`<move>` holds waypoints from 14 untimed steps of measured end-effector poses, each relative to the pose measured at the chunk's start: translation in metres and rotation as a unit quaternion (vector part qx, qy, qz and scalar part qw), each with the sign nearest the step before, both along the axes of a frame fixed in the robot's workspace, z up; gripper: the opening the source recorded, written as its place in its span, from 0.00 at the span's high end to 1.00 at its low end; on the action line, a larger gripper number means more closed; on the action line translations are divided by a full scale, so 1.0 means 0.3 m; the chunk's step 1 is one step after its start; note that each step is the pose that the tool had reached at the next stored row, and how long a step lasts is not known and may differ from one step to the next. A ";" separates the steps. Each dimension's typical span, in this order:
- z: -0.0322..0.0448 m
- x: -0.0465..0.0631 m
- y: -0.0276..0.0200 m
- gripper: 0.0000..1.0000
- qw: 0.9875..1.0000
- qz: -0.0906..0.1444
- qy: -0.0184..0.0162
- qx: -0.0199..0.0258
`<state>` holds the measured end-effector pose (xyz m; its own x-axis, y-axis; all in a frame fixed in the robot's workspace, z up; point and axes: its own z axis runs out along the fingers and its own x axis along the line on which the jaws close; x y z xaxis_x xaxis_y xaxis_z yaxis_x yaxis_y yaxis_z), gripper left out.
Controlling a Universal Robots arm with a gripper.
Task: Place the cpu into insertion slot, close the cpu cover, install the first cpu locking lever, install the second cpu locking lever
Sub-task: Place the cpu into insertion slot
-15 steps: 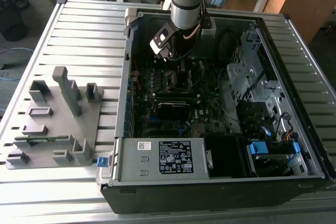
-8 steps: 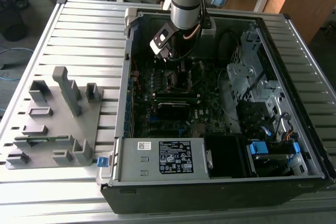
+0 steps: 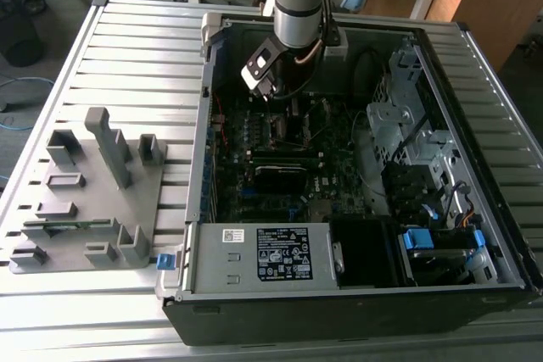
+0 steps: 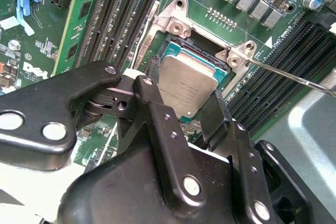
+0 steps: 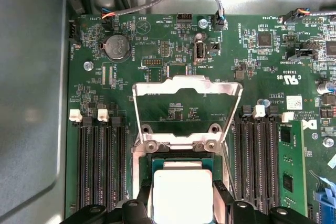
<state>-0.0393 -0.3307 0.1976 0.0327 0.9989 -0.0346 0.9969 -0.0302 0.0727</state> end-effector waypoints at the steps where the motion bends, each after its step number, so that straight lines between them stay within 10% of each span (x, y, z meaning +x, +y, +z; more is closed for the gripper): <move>1: 0.000 0.000 0.000 0.46 1.000 0.002 -0.002 0.000; 14: -0.009 -0.014 0.000 0.46 1.000 0.006 -0.005 0.000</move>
